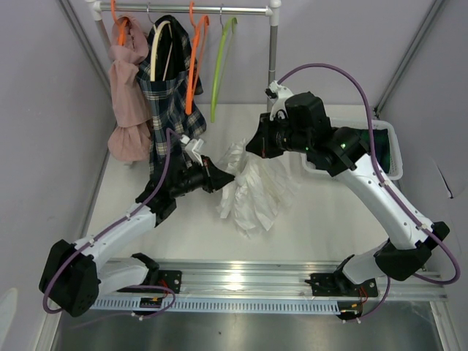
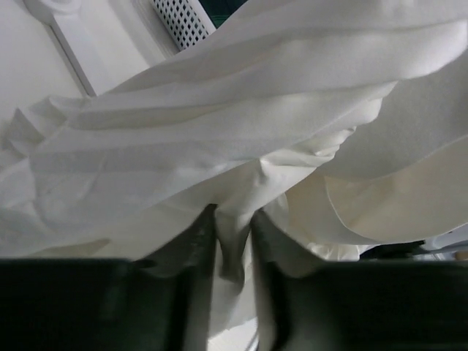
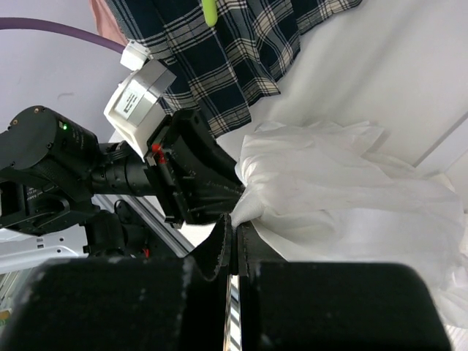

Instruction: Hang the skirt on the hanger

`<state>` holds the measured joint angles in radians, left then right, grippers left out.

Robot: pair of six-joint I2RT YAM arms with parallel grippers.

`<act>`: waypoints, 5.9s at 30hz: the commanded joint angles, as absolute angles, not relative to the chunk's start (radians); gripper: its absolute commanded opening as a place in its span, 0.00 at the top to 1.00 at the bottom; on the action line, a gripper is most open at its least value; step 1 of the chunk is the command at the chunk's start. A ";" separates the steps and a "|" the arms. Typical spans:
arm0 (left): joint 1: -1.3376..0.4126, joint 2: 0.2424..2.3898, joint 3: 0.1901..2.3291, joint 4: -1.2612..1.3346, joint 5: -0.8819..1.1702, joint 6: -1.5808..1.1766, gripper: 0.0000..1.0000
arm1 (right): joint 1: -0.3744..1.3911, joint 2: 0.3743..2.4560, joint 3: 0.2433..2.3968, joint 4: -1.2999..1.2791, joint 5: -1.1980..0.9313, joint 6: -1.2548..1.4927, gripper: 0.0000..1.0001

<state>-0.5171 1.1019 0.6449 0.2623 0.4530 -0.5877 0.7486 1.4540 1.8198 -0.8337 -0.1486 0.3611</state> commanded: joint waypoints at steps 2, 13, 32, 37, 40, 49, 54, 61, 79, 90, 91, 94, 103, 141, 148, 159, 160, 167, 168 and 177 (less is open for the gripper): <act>-0.534 1.086 0.661 0.310 0.402 -0.595 0.99 | 0.714 1.414 1.795 -0.801 -0.150 0.337 1.00; -0.535 0.873 0.700 -0.171 0.002 -0.554 1.00 | 0.482 1.387 1.479 -0.767 -0.104 0.324 0.81; -0.535 0.873 0.523 -0.207 -0.109 -0.664 1.00 | 0.751 1.407 1.161 -0.566 -0.034 0.491 0.41; -0.535 0.879 0.532 -0.201 -0.106 -0.663 1.00 | 0.837 1.413 1.163 -0.538 0.093 0.601 0.40; -0.535 0.877 0.535 -0.201 -0.101 -0.657 1.00 | 0.864 1.391 1.149 -0.526 0.162 0.636 0.38; -0.535 0.867 0.543 -0.209 -0.094 -0.646 1.00 | 0.858 1.410 1.103 -0.457 0.244 0.704 0.37; -0.535 0.864 0.552 -0.215 -0.089 -0.638 1.00 | 0.865 1.468 1.101 -0.428 0.245 0.710 0.52; -0.535 0.841 0.578 -0.248 -0.095 -0.626 1.00 | 0.825 1.415 1.092 -0.521 0.265 0.643 0.96; -0.532 0.808 0.692 -0.417 -0.172 -0.589 1.00 | 0.724 1.342 1.383 -0.902 0.422 0.350 1.00; -0.495 0.911 0.673 -0.362 -0.082 -0.589 1.00 | 0.799 1.307 1.017 -0.758 0.325 0.460 1.00; -0.495 0.934 0.676 -0.351 -0.068 -0.588 1.00 | 0.808 1.304 1.006 -0.737 0.325 0.462 1.00; -0.495 0.977 0.690 -0.324 -0.008 -0.568 0.87 | 0.830 1.279 0.982 -0.687 0.290 0.468 0.99; -0.497 0.997 0.804 -0.373 0.147 -0.465 0.47 | 0.833 1.310 1.045 -0.673 0.290 0.469 0.97; -0.364 1.632 2.167 -0.376 -0.115 0.024 0.35 | 0.813 1.374 1.081 -0.638 0.236 0.434 0.94; -0.321 1.733 2.257 -0.436 -0.052 0.057 0.34 | 0.801 1.374 1.086 -0.630 0.229 0.422 0.95; -0.276 1.793 2.237 -0.431 0.089 0.029 0.37 | 0.793 1.388 1.091 -0.617 0.215 0.413 0.95; -0.275 1.802 2.235 -0.431 0.089 0.029 0.38 | 0.792 1.387 1.091 -0.615 0.215 0.413 0.95; -0.273 1.815 2.220 -0.422 0.109 0.020 0.47 | 0.788 1.381 1.081 -0.609 0.212 0.410 0.94; -0.273 1.815 2.220 -0.422 0.112 0.018 0.48 | 0.787 1.381 1.077 -0.609 0.209 0.408 0.94; -0.273 1.816 2.241 -0.425 0.101 0.015 0.84 | 0.776 1.370 1.063 -0.598 0.199 0.403 0.95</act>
<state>-0.2798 1.8267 2.2070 -0.4500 0.0837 0.0185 0.7830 1.3823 1.0561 -0.6300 0.2077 0.4164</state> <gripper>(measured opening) 0.192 0.057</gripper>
